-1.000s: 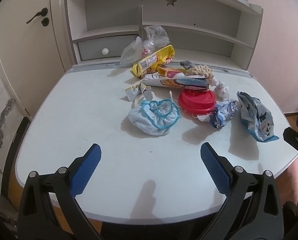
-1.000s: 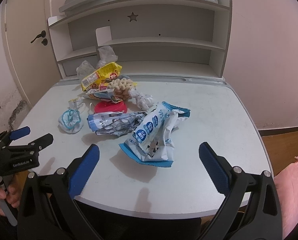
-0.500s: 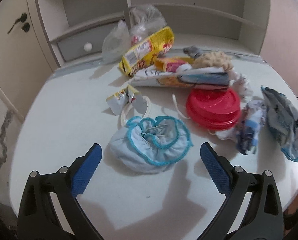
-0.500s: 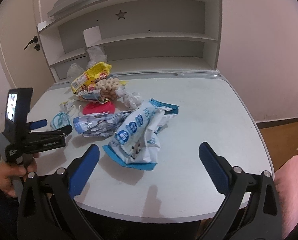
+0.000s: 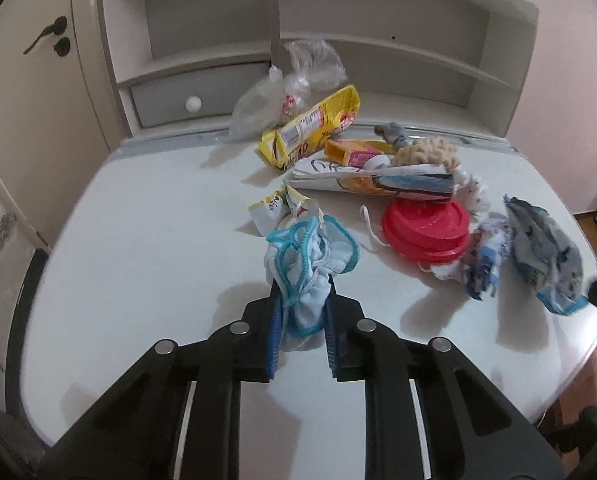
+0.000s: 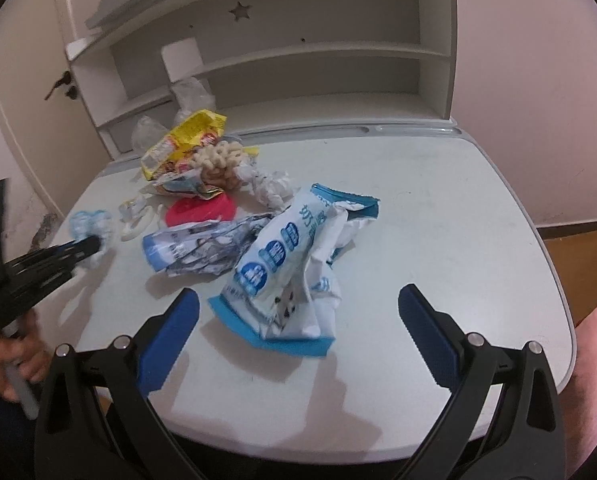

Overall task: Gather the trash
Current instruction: 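Grasp the blue-trimmed cloth mask with left tool while right tool grasps the blue-white wrapper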

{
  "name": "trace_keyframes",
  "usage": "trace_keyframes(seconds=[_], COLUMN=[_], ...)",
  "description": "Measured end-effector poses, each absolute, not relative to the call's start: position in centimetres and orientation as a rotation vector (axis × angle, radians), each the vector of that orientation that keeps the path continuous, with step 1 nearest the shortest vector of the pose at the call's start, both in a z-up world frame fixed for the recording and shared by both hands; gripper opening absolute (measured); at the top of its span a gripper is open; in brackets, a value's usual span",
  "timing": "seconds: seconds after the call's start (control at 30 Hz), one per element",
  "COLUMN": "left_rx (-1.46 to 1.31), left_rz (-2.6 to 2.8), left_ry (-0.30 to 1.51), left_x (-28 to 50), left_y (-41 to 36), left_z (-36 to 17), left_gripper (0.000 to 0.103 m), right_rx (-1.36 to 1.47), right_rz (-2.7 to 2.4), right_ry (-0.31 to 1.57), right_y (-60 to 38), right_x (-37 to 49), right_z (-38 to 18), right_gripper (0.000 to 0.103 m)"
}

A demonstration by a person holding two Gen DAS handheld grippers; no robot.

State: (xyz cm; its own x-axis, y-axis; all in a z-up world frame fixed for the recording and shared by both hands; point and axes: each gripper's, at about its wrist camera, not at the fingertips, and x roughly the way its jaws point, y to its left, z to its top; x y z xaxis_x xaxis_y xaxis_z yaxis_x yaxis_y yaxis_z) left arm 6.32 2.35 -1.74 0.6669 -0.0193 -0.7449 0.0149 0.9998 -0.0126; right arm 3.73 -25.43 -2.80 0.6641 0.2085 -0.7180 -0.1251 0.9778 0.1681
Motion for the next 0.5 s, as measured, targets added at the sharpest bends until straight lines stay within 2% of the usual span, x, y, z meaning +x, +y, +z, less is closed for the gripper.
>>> trace_keyframes(seconds=[0.33,0.37,0.4,0.43,0.5], left_rx=[0.009,0.013,0.014,0.018,0.025], left_rz=[-0.086,-0.093,-0.1,-0.11,-0.123], left_ry=[0.818,0.816,0.815,0.815,0.818], left_x=[5.1,5.1,5.0,5.1,5.1], left_y=[0.9,0.6,0.3,-0.1,-0.7], left_z=[-0.8,-0.7,-0.7,-0.6,-0.6], left_gripper=[0.018,0.017,0.018,0.018,0.018], right_rx=[0.056,0.044,0.053,0.075,0.087], right_rz=[0.108,0.091,0.085,0.098,0.1], right_ry=[0.904,0.915,0.927,0.942,0.959], right_y=[-22.9,-22.9,-23.3,-23.7,-24.3], right_x=[8.5,8.9,9.1,9.3,9.5], right_z=[-3.9,-4.2,-4.5,-4.8,-5.3], right_gripper=[0.096,0.092,0.082,0.077,0.053])
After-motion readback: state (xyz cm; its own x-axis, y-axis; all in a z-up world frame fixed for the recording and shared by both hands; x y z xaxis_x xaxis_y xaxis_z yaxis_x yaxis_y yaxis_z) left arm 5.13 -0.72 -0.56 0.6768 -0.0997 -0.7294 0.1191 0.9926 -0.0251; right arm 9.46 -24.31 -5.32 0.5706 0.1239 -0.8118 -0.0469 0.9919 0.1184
